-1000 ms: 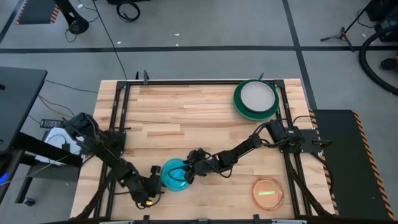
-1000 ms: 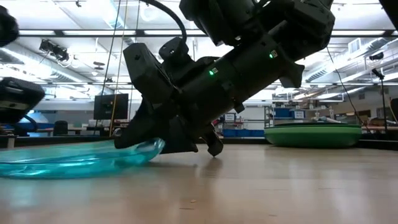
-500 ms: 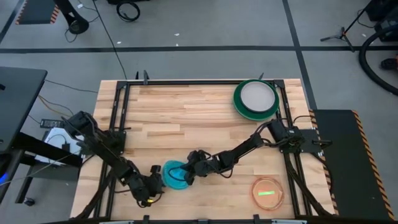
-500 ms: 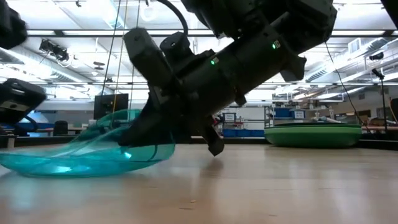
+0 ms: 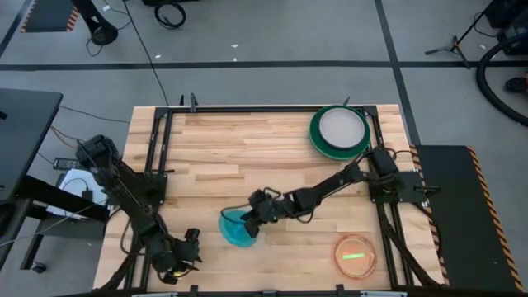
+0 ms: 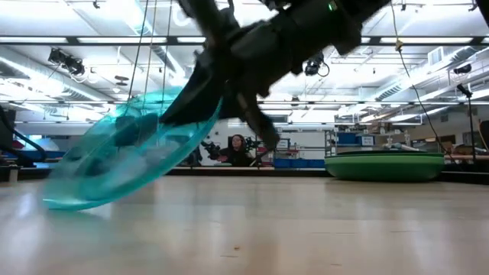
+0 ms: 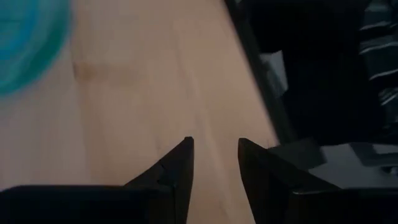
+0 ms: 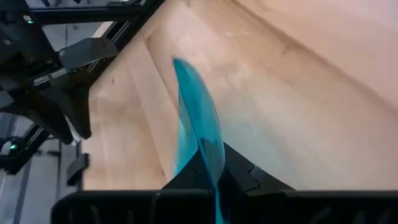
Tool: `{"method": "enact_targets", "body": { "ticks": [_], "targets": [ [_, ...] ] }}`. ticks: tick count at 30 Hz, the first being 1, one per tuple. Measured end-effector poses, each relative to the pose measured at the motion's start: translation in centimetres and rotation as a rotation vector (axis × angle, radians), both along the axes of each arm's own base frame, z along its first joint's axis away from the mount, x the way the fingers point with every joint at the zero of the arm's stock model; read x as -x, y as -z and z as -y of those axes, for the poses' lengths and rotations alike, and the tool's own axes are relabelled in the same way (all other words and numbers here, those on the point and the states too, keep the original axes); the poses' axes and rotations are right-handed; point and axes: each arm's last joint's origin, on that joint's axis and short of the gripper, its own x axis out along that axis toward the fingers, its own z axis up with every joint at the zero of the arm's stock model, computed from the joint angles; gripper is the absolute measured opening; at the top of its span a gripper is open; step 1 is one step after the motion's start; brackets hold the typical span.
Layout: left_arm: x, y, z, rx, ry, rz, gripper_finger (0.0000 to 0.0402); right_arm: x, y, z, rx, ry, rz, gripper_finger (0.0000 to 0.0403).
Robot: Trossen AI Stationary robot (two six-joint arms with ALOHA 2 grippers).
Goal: Stack plastic plates
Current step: Stack the blue plate on top of the light green plate
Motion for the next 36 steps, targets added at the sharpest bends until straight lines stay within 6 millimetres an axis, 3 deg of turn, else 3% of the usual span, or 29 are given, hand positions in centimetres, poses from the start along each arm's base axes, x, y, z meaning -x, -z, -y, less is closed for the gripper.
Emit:
{"method": "enact_targets", "body": {
  "ticks": [5,11,14,17,20,23,32,36],
  "targets": [
    [0.7,-1.9,-0.1,0.02,0.01,0.098,0.0133,2.2,-5.6,1.6,0.051,-0.185,-0.049,0.0012],
    [0.3,-3.5,0.2,0.021,0.032,0.28,0.0133,8.2,-13.1,2.3,0.113,-0.358,-0.1,0.0012],
    [-0.5,-4.2,0.2,0.013,0.035,0.385,0.0133,11.4,-15.8,2.4,0.119,-0.392,-0.119,0.0012],
    [-1.8,-5.0,-0.4,0.009,0.013,0.477,0.0133,14.0,-17.1,2.2,0.062,-0.441,-0.12,0.0012],
    [-3.4,-5.6,-1.4,0.0,-0.028,0.542,0.0133,16.1,-17.1,1.9,-0.01,-0.492,-0.121,0.0011],
    [-5.0,-5.8,-2.7,-0.008,-0.061,0.56,0.0133,18.0,-15.9,1.7,-0.062,-0.537,-0.158,0.0011],
    [-8.8,-5.8,-7.5,-0.015,-0.258,0.535,0.0133,23.4,-8.5,1.2,-0.248,-0.634,-0.333,0.0011],
    [-10.2,-5.9,-9.9,0.036,-0.405,0.52,0.0133,25.3,-6.6,1.1,-0.263,-0.649,-0.395,0.0012]
  ]
}}
